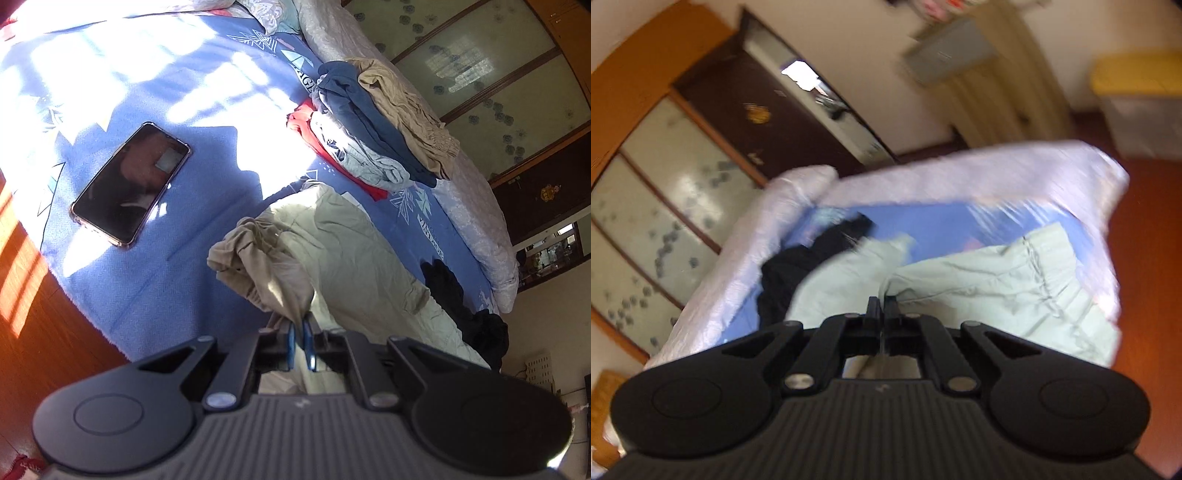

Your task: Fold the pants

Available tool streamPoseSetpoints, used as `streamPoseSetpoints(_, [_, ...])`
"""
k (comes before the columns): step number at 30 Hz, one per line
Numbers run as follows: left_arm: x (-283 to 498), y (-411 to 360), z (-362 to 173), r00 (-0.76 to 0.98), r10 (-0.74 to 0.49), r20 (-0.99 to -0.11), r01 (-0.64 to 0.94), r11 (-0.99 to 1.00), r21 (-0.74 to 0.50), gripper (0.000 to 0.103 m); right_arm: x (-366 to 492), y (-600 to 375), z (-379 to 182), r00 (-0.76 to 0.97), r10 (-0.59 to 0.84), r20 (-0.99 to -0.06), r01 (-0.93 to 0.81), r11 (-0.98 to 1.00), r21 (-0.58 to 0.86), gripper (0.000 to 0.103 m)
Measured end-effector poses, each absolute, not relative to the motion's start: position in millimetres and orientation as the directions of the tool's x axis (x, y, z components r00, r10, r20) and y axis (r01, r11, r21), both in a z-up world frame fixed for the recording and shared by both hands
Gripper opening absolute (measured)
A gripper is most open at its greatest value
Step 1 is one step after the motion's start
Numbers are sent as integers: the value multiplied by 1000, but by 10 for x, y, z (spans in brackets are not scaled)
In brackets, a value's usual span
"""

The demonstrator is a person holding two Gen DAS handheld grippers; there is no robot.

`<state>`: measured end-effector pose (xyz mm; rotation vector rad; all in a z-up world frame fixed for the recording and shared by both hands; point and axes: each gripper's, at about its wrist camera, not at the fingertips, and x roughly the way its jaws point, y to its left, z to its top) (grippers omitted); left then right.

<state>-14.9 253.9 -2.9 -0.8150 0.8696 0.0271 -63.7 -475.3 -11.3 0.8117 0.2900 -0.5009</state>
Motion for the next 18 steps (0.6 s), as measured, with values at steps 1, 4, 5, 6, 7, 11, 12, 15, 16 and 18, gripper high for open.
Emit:
streamPoseSetpoints(1, [-149,2529,-36,666,-285,-689,-342,704,-622,5,-366,-4795,-189,849,-286,-445,520,608,601,15])
streamPoseSetpoints(4, [-147,2469,-42,662,-285,-693,-344,706,-619,5,39,-4932,-454,800,-249,-546,556,650,518,43])
streamPoseSetpoints(5, [-154,2443,-37,663,-287,-691,-338,709,-619,5,-39,-4989,-512,796,-263,-545,572,621,535,44])
streamPoseSetpoints(6, [-162,2418,-36,662,-288,-693,-333,715,-615,5,-188,-5054,-558,823,-251,-509,547,592,592,44])
streamPoseSetpoints(7, [-155,2397,-44,657,-284,-699,-334,721,-607,5,-380,-5115,-600,848,-240,-472,517,565,643,44])
streamPoseSetpoints(11, [-75,2385,-69,630,-275,-726,-345,738,-579,5,-1026,-5214,-742,816,-302,-493,575,515,636,45])
streamPoseSetpoints(12, [-59,2393,-63,627,-274,-729,-347,740,-577,5,-1119,-5210,-796,803,-295,-518,593,492,638,45])
streamPoseSetpoints(15, [-44,2378,-9,632,-273,-725,-339,744,-576,5,-1320,-5214,-978,786,-251,-565,612,447,652,45])
streamPoseSetpoints(16, [-47,2370,13,635,-272,-723,-335,746,-575,5,-1334,-5210,-1025,786,-244,-568,611,440,658,45])
streamPoseSetpoints(18, [-57,2347,49,639,-269,-721,-331,750,-573,5,-1259,-5190,-1092,788,-234,-570,610,422,670,45])
